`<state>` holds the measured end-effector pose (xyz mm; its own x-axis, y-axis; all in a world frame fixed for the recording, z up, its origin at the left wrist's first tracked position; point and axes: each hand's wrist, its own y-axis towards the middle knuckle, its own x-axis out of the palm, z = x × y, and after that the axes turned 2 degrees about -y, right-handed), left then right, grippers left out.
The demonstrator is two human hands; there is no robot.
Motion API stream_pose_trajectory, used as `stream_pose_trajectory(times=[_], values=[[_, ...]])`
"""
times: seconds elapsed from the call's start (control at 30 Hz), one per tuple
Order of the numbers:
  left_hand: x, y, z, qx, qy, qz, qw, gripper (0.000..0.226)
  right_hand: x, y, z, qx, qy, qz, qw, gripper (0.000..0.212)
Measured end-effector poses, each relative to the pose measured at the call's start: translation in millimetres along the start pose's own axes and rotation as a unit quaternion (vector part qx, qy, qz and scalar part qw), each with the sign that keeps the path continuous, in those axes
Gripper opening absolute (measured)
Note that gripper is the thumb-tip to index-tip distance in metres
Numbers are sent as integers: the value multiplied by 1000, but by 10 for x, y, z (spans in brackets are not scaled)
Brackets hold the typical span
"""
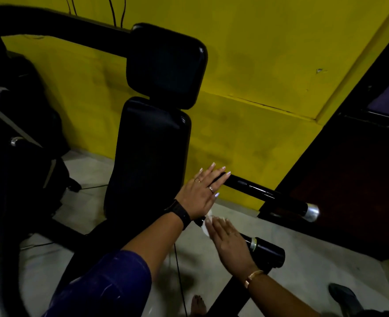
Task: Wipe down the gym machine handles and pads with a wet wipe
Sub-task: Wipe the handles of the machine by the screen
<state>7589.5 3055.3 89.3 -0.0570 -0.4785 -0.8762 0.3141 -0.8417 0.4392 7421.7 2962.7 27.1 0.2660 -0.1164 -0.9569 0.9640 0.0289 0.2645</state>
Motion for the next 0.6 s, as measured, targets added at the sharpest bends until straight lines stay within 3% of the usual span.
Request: stream_pose_trajectory(times=[0.1, 0.2, 0.27, 0.33, 0.43, 0.5, 0.6], values=[[-3, -4, -7, -3, 1, -6, 1000, 64, -86, -32, 84, 80, -1, 3, 997, 51], [-14, -6, 35, -11, -3, -2, 1000, 65, -193, 155, 8, 235, 106, 14, 966, 41], [-16, -19, 47, -10, -4, -1, 1000, 65, -317, 317, -95, 277, 152, 19, 948, 39], [-20, -20, 48, -8, -2, 2, 1000, 64, -323, 398, -216, 231, 155, -11, 960, 41], [-29, -14, 50, -1, 6, 2, 1000, 62, -152, 355, -267, 160, 155, -78, 972, 62], [-44, 2, 36, 0, 3, 11, 1000, 61, -126, 295, -207, 127, 107, -75, 983, 70], [-50, 35, -5, 1, 11, 31, 999, 58, -339, 292, -165, 101, 56, -74, 991, 59]])
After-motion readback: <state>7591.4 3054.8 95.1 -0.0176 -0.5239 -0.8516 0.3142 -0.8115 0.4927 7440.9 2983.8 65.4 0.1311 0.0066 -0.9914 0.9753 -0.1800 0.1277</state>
